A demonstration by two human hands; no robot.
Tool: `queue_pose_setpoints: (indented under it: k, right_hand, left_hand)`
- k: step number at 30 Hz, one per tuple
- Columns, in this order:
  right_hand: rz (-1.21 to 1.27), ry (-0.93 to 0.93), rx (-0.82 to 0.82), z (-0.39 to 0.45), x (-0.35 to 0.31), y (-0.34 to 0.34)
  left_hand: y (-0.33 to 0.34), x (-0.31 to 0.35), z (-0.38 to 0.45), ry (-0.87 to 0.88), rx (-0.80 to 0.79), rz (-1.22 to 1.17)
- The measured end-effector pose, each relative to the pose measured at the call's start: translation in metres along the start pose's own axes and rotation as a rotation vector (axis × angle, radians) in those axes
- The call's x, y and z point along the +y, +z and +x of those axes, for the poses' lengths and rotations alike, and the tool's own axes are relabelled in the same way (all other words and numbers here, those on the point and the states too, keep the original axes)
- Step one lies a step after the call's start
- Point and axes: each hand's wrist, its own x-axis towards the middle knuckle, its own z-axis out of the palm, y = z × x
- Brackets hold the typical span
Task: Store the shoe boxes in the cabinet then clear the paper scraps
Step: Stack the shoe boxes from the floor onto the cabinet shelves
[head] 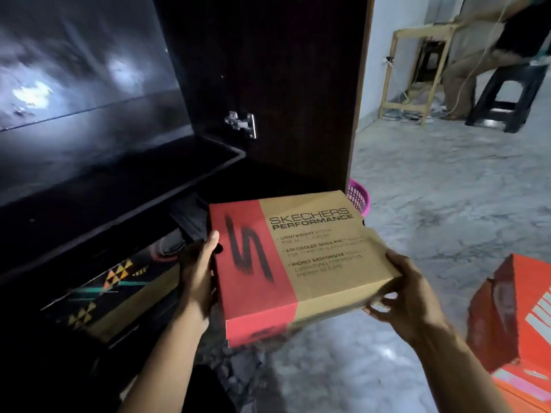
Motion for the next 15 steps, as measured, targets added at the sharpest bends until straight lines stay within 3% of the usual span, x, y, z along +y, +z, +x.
queue_pose_setpoints:
  k: [3, 8, 15]
  right_hand:
    - [0.000, -0.038, -0.084, -0.008, -0.006, 0.053]
    - [-0.021, -0.078, -0.217, -0.017, -0.029, 0.147]
    - [-0.144, -0.139, -0.300, -0.030, -0.052, 0.290]
  left_hand:
    - [-0.031, 0.031, -0.020, 0.176, 0.135, -0.055]
    - [-0.060, 0.085, -0.049, 0.439, 0.493, -0.062]
    - [-0.101, 0.122, -0.056, 0.636, 0.567, 0.008]
